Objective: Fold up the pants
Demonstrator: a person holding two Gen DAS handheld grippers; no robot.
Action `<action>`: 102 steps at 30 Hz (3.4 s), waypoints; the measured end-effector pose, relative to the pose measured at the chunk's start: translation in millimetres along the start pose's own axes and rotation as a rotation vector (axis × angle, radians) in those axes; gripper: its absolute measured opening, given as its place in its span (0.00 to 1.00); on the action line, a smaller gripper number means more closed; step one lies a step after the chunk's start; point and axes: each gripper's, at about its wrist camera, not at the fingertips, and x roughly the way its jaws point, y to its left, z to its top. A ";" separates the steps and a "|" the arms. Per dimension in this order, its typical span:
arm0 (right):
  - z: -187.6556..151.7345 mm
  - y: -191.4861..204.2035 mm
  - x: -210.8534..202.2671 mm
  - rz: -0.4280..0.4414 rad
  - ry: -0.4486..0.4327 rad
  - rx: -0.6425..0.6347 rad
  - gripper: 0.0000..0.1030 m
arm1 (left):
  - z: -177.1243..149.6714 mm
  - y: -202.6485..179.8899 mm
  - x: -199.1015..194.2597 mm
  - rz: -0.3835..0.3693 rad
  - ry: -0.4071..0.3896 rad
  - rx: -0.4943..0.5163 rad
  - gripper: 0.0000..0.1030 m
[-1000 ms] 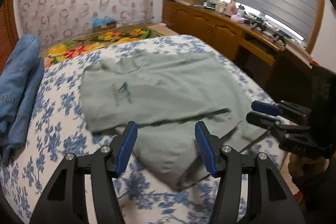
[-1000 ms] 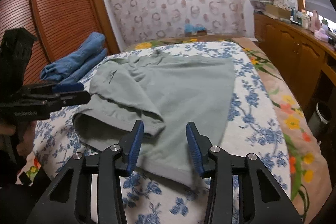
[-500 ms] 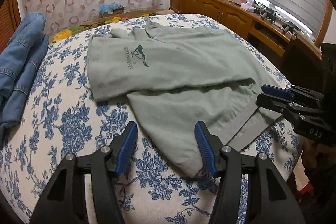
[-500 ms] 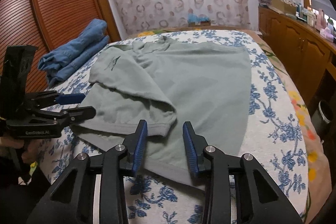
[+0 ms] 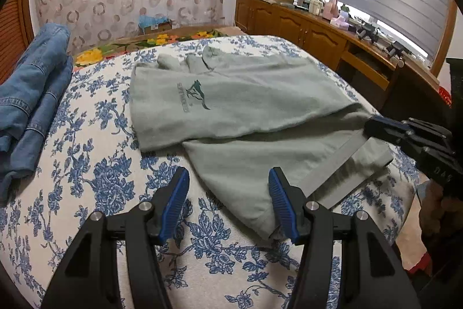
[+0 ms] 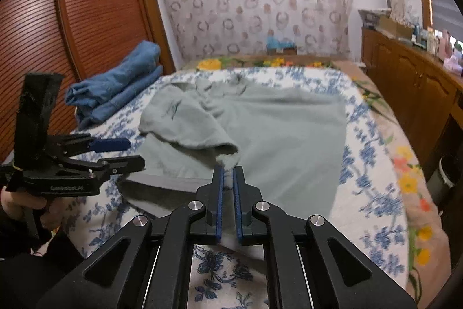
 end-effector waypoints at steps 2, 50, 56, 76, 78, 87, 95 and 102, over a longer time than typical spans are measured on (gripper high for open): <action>3.0 -0.9 -8.3 -0.004 -0.016 -0.003 0.03 | 1.8 -1.6 -2.7 -0.004 -0.007 0.003 0.55; -11.6 -33.8 -27.3 -0.130 0.030 0.011 0.40 | -6.4 -22.3 23.9 0.011 0.052 0.057 0.59; 6.1 -15.9 -4.2 -0.072 0.031 -0.034 0.41 | -2.2 -7.3 14.6 0.014 0.053 0.010 0.59; 57.7 52.9 92.9 0.081 0.098 -0.180 0.37 | 14.9 45.0 -16.0 0.108 -0.043 -0.068 0.59; 59.2 58.7 101.3 0.067 0.107 -0.206 0.35 | 14.7 49.4 -17.1 0.112 -0.045 -0.077 0.59; 62.8 72.8 124.7 0.003 0.135 -0.291 0.16 | 11.1 57.5 -12.4 0.116 -0.036 -0.105 0.59; 77.9 47.4 102.6 -0.019 0.052 -0.243 0.02 | 10.1 47.1 -3.4 0.090 -0.028 -0.092 0.59; 101.6 4.3 88.9 -0.096 0.032 -0.211 0.02 | 19.2 29.3 6.4 0.080 -0.021 -0.049 0.59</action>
